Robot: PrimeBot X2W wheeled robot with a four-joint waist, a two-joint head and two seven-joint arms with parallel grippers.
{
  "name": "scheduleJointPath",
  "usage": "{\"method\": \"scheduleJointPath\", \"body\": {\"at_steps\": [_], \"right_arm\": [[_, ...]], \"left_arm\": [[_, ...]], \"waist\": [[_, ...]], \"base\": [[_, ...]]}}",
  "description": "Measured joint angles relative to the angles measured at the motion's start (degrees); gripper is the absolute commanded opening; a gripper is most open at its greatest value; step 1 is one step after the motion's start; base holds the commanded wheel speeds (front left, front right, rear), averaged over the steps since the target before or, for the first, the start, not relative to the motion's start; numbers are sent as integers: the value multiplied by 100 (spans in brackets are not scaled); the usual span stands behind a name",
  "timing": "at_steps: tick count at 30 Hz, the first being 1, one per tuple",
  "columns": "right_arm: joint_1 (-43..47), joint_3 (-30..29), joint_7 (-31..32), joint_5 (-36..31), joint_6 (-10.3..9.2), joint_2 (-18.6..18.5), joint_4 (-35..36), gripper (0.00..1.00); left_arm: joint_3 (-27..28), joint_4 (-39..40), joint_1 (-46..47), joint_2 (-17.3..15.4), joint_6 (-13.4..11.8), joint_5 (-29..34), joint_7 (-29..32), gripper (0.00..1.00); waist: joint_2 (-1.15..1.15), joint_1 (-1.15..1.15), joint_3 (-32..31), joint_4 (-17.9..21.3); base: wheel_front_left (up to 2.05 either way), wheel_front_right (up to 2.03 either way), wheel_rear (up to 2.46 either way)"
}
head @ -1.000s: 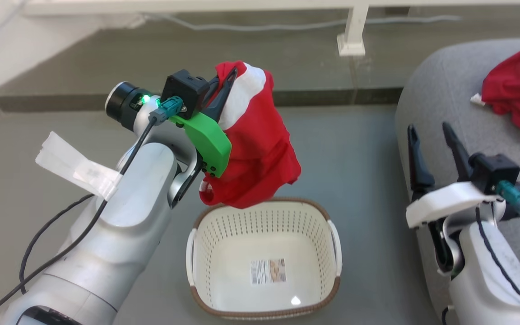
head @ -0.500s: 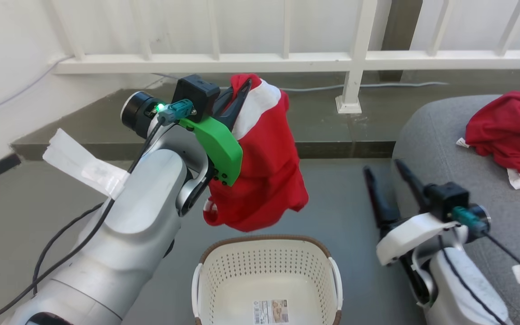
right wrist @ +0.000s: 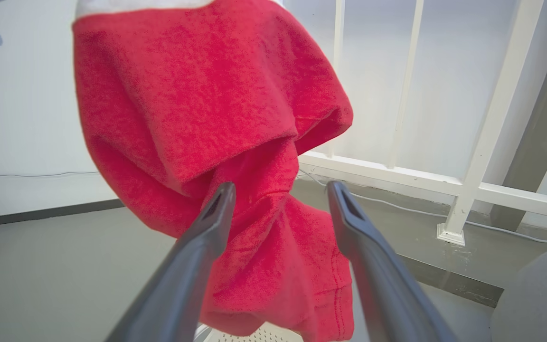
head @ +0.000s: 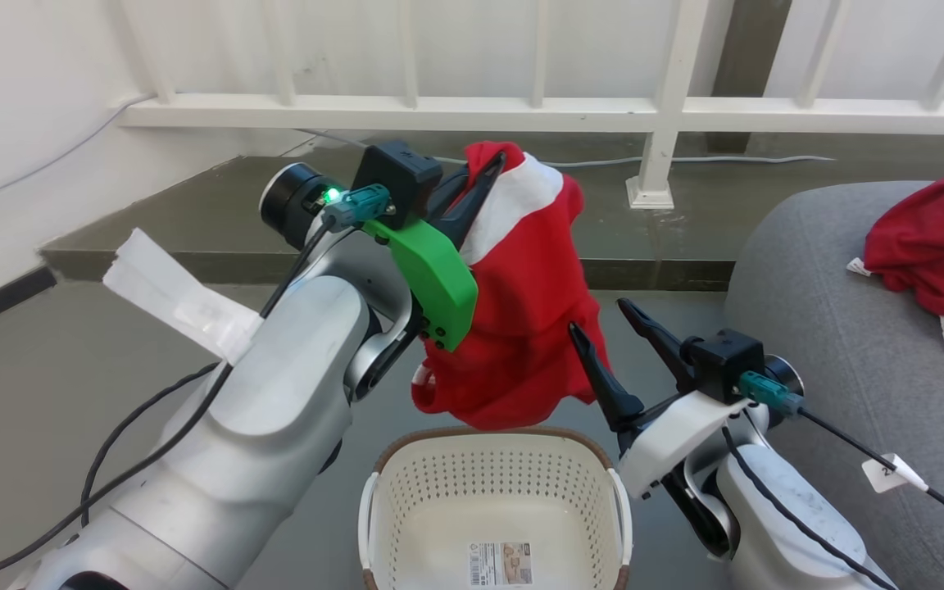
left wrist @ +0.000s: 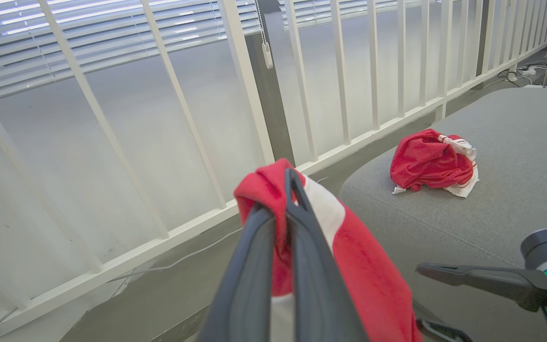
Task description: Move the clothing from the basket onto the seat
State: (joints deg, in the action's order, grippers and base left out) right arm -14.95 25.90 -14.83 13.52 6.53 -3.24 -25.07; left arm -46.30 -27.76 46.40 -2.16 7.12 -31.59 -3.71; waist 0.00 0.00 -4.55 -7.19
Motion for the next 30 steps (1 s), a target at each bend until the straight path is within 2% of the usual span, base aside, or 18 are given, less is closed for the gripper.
{"method": "scheduleJointPath", "body": {"at_steps": [17,18,19,20,21,22,30], "right_arm": [[-717,869,124,198,52,-15,-851,100],[-751,943,124,242,52,-20,-879,96],[-783,1016,124,300,53,-21,-899,59],[-818,1069,124,355,53,-19,-911,38],[-847,1127,123,377,53,-21,-922,26],[-873,1168,123,392,53,-19,-943,0],[-1025,1316,119,494,53,-24,-1111,0]], "left_arm": [[-155,439,4,1,0,-73,80,0],[-166,452,4,1,0,-88,115,0],[-170,457,4,1,0,-119,116,0],[-170,469,3,1,0,-187,116,0],[-171,483,3,1,0,-226,120,0],[-171,495,3,1,0,-236,122,0],[-40,528,-82,-20,-67,-303,166,0]], "waist": [[0,0,115,-273],[0,0,119,-281],[0,0,123,-288],[0,0,127,-296],[0,0,132,-302],[0,0,137,-308],[0,0,181,-293]], "base": [[0,0,0],[0,0,0],[0,0,0],[0,0,0],[0,0,0],[0,0,0],[0,0,0]]}}
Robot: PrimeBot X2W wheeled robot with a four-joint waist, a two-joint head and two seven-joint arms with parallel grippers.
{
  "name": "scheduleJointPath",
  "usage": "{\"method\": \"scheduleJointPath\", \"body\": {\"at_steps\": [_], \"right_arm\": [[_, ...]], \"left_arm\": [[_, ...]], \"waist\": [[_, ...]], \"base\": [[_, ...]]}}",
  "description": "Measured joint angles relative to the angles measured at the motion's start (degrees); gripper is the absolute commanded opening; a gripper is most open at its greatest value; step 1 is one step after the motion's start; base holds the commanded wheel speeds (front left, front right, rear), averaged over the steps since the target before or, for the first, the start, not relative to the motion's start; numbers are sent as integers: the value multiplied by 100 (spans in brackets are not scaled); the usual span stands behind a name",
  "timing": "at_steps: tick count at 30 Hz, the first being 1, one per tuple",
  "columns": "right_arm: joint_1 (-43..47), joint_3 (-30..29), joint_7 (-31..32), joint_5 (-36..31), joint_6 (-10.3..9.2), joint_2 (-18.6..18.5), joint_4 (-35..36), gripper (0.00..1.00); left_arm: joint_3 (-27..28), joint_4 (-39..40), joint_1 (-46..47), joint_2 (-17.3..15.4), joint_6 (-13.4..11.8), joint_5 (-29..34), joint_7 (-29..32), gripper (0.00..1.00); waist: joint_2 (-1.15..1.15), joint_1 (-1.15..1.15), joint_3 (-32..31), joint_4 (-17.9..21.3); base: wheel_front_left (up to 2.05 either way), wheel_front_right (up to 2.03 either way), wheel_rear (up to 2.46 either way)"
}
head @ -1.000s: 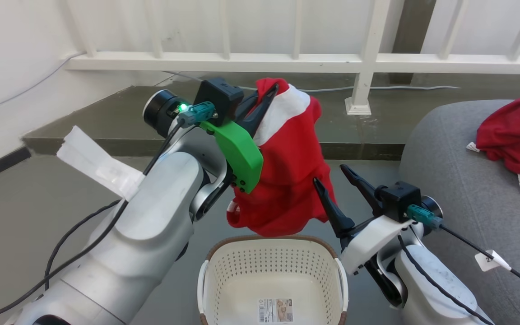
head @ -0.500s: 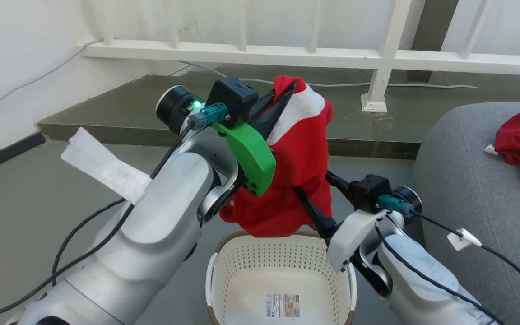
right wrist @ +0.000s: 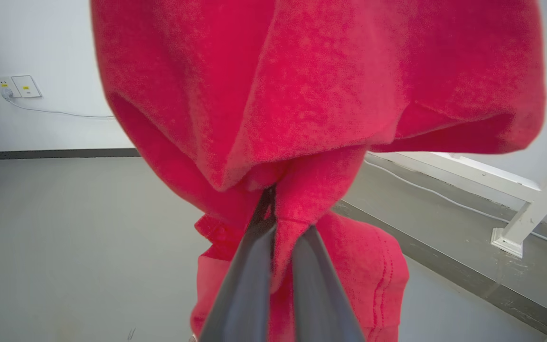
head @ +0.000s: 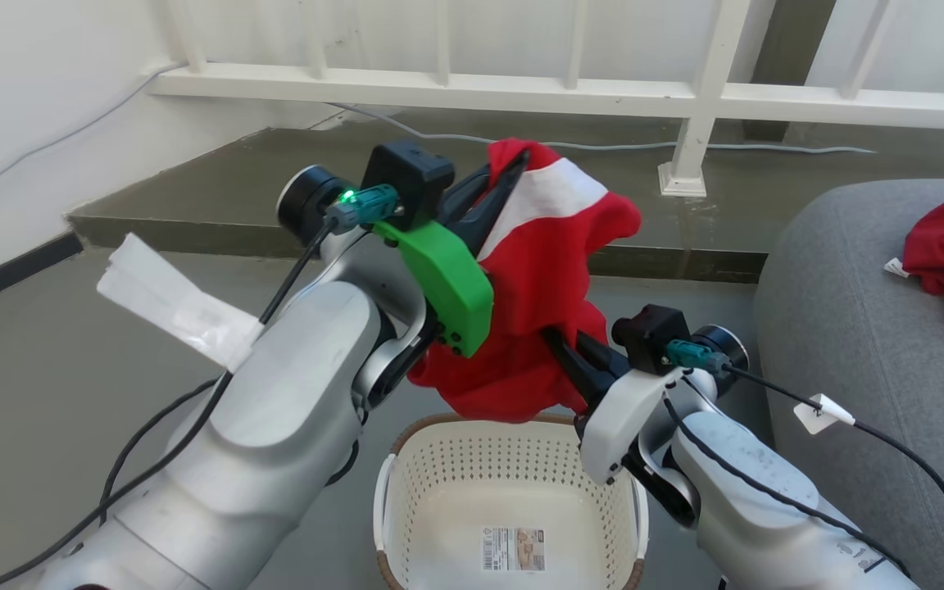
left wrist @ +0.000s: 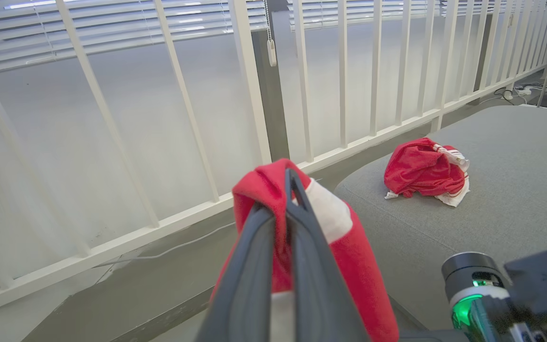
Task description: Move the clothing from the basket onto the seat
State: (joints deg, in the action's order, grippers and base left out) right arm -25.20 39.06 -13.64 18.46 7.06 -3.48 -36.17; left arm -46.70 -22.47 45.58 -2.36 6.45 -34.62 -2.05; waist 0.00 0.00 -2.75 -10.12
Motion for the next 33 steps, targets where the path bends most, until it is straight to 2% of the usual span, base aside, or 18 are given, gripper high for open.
{"method": "scheduleJointPath", "body": {"at_steps": [6,7,8,9,11,20,33], "right_arm": [[-60,-112,-19,179,0,0,-25,0],[-66,-148,-20,191,0,-2,-26,0],[-75,-187,-20,210,0,-1,-26,0],[-93,-219,-20,221,0,-2,-26,0],[-160,-308,-27,222,0,-1,-19,0],[-433,-743,-68,230,-14,-208,200,0],[-558,-1411,-70,226,-294,-792,651,0]], "left_arm": [[174,-69,-262,-91,-147,-70,-2,0],[210,-74,-298,-102,-162,-89,-11,30],[240,-80,-336,-107,-199,-113,-51,52],[260,-89,-376,-123,-202,-140,-59,96],[288,-105,-467,-146,-246,-237,-66,100],[443,-157,-826,-294,-345,-312,-361,100],[403,-97,-1393,-433,-344,-344,-789,100]], "waist": [[0,0,41,135],[0,0,47,161],[0,0,54,188],[0,0,60,214],[0,0,73,267],[0,0,125,492],[0,0,160,816]], "base": [[0,0,0],[0,0,0],[0,0,0],[0,0,0],[0,0,0],[0,0,0],[0,0,0]]}}
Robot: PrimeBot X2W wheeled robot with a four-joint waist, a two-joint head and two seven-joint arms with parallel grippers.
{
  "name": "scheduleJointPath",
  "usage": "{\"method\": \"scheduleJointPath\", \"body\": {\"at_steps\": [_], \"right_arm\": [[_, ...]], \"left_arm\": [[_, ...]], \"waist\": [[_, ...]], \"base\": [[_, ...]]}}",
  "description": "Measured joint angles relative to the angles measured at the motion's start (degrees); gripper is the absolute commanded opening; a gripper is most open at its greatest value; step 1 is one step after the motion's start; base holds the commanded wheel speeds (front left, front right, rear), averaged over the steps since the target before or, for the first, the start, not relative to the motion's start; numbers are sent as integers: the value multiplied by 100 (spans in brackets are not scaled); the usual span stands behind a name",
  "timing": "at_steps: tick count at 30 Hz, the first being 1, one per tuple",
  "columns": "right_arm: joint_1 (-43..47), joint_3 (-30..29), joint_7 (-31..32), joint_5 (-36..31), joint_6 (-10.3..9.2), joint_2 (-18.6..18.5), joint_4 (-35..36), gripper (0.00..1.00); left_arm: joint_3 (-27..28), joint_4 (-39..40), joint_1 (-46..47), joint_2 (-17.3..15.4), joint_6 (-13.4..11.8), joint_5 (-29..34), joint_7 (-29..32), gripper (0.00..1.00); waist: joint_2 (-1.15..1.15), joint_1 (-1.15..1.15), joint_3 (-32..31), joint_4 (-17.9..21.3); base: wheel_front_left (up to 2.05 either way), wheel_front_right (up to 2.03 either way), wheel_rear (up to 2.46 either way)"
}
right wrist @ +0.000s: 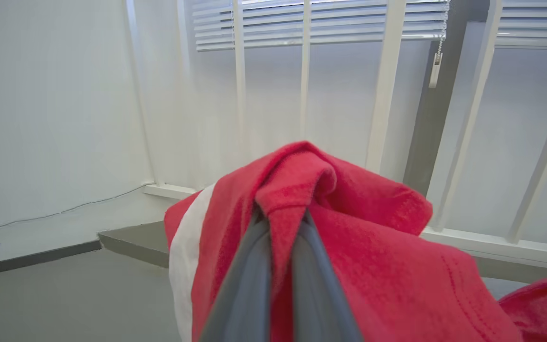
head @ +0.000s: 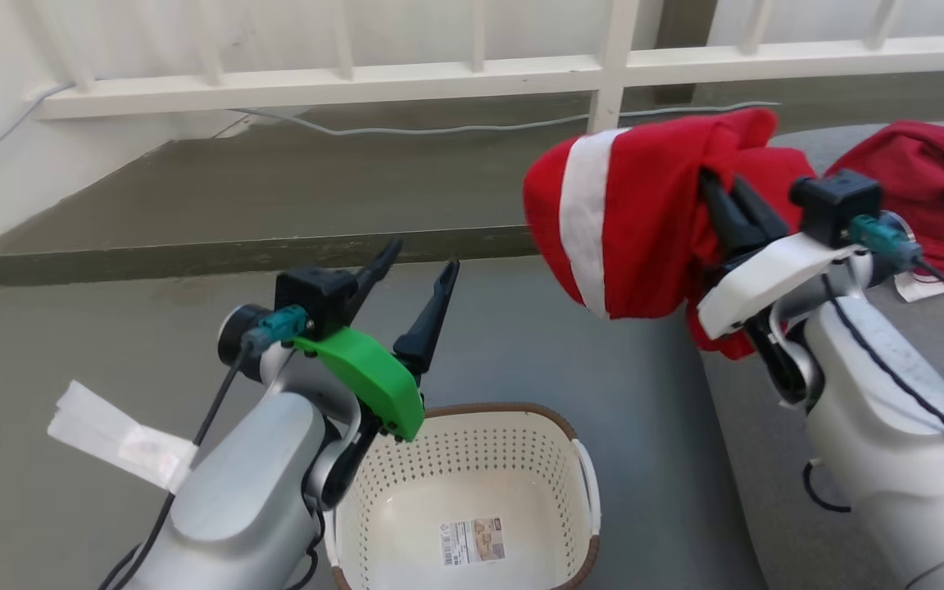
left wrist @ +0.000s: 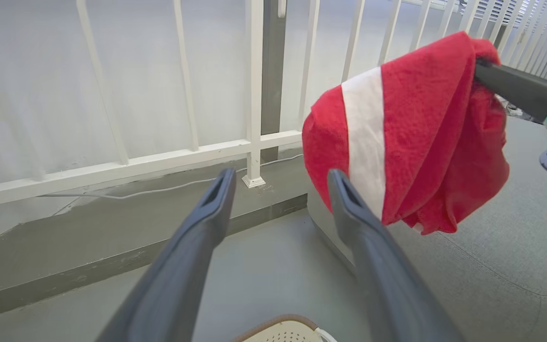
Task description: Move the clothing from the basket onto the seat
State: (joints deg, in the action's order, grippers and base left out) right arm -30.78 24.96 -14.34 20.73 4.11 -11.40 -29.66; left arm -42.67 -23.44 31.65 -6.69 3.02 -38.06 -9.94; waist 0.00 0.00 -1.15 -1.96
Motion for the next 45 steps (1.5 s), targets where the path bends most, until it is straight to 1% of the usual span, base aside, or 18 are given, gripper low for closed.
{"method": "scheduleJointPath", "body": {"at_steps": [9,13,17,24,28,29,30,34,36,45], "right_arm": [[81,-350,-1,-1,-172,-322,270,0],[98,-464,-7,-8,-181,-426,390,0],[227,-601,-7,-8,-274,-560,466,0],[399,-821,-8,-8,-359,-761,606,0],[520,-937,-8,1,-372,-853,672,0],[556,-976,-7,2,-390,-866,712,0],[559,-991,-7,2,-420,-868,734,0],[577,-1049,-8,10,-420,-904,828,0],[628,-1120,-8,55,-424,-927,884,0],[777,-1378,-8,204,-471,-972,961,0]], "left_arm": [[-230,198,-205,-2,67,102,-131,100],[-348,281,-285,0,101,122,-147,100],[-413,381,-385,14,102,123,-179,100],[-546,539,-494,38,103,156,-205,100],[-591,587,-542,54,107,232,-205,100],[-617,612,-573,55,107,305,-207,100],[-639,633,-588,56,107,311,-207,100],[-742,722,-595,63,107,331,-207,100],[-762,749,-595,75,105,358,-202,100],[-882,927,-582,92,102,459,-111,100]], "waist": [[0,0,6,385],[0,0,10,611],[0,0,19,864],[0,0,49,1337],[0,0,79,1608],[0,0,98,1735],[0,0,110,1797],[0,0,170,2020],[0,0,212,2111],[0,0,530,2252]], "base": [[0,0,0],[0,0,0],[0,0,0],[0,0,0],[0,0,0],[0,0,0],[0,0,0],[0,0,0],[0,0,0],[0,0,0]]}}
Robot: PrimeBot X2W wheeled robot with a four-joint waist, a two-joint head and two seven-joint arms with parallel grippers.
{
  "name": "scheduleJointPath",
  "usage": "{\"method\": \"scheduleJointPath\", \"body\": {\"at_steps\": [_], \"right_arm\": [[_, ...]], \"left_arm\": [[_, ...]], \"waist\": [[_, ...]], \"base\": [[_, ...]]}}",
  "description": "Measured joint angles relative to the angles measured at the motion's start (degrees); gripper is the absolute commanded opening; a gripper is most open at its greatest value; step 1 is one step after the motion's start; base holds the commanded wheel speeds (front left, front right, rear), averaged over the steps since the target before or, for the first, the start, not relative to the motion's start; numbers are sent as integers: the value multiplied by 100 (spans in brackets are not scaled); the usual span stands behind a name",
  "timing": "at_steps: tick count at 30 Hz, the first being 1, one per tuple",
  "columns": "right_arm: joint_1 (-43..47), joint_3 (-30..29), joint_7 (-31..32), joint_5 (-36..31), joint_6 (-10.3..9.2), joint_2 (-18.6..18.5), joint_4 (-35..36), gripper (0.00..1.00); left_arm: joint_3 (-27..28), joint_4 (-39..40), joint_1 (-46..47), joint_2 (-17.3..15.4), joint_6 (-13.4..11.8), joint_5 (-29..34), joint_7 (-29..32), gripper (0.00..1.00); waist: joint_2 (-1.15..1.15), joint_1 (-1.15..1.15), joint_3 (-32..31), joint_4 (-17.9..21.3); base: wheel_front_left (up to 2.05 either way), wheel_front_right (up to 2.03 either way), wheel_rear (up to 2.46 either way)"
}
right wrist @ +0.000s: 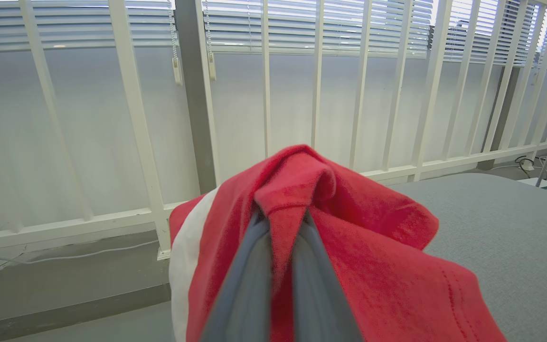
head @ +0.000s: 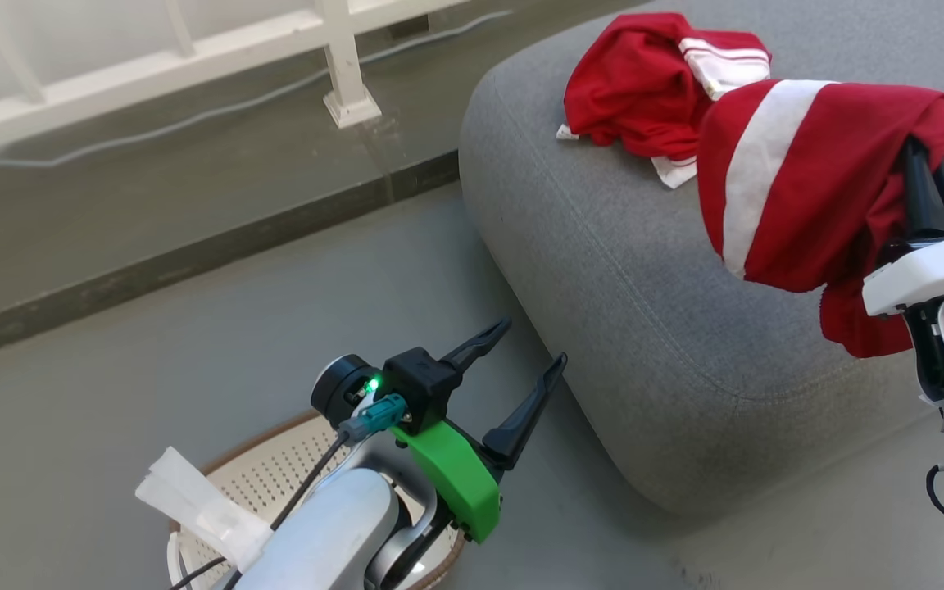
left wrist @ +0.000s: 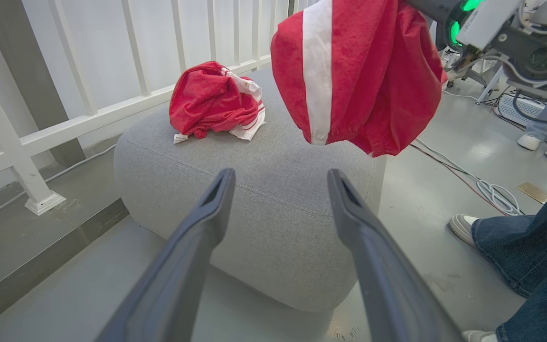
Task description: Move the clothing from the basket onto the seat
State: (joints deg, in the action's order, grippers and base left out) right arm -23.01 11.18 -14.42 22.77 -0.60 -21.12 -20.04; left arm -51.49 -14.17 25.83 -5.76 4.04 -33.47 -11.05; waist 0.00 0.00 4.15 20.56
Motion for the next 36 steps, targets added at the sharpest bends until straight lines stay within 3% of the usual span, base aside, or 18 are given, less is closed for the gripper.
{"method": "scheduleJointPath", "body": {"at_steps": [8,14,22,25,36], "right_arm": [[-118,-167,1,138,-10,0,-35,0],[-969,-296,22,151,-52,-90,-82,0],[-2287,-492,270,148,-59,-401,-187,0],[-2698,-605,332,131,-152,-601,-263,0],[-3391,-961,548,103,-299,-1113,-758,0]], "left_arm": [[-71,212,140,0,-10,62,253,100],[-96,411,407,-10,-12,264,434,100],[-118,767,775,-40,-12,353,700,100],[-121,915,943,-38,-12,370,768,100],[-97,1378,1396,-56,-32,635,1047,100]], "waist": [[0,0,428,-39],[0,0,846,-125],[0,0,1456,-288],[0,0,1689,-369],[0,-1,2540,-802]], "base": [[0,0,0],[0,0,0],[0,0,0],[0,0,0],[0,0,0]]}}
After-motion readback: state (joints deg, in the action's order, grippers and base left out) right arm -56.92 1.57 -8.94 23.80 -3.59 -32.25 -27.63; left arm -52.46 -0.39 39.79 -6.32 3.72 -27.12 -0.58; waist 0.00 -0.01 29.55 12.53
